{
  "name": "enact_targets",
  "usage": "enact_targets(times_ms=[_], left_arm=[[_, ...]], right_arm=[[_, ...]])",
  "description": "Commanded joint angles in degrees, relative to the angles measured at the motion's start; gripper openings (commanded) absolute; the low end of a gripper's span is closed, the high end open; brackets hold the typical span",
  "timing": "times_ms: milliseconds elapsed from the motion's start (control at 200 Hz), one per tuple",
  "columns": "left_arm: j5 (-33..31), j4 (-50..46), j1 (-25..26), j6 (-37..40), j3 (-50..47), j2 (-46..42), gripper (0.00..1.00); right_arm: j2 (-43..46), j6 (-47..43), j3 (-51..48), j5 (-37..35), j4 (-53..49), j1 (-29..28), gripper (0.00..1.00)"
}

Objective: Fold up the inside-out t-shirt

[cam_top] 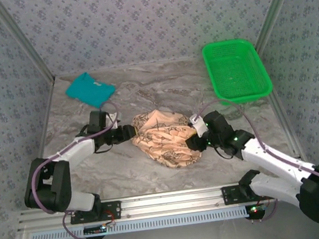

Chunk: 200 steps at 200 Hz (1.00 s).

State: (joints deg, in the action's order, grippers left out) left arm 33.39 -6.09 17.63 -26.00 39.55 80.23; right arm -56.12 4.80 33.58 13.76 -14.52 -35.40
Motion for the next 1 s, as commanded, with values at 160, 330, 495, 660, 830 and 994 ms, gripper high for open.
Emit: enact_targets(times_ms=[160,330,495,660,830,994], left_arm=[[-4.16,-12.85,16.05,16.26,14.12,1.58,0.51],[-7.03,-19.11,18.76,22.63,21.65,12.18,0.51],[-7.84,-19.51,20.75,23.99,25.94,20.54,0.56],[-7.98,-22.67,17.98,24.13,29.92,20.57,0.09],[2.67,-24.19,18.43,25.66,32.57,6.24,0.00],[8.50,-9.43,17.84,20.93,22.77,-4.46,0.00]], right_arm=[[-11.96,-2.74,8.16,-0.55,3.11,-4.31,0.38],[-21.29,-0.93,7.29,0.04,9.55,-3.95,0.40],[-25.44,-1.53,6.82,7.58,13.89,-2.29,0.13],[-17.21,-1.96,8.78,7.74,11.05,0.97,0.00],[-9.75,-0.39,13.06,18.97,4.63,6.24,0.00],[-6.53,-6.85,10.61,18.24,1.00,8.32,0.05]])
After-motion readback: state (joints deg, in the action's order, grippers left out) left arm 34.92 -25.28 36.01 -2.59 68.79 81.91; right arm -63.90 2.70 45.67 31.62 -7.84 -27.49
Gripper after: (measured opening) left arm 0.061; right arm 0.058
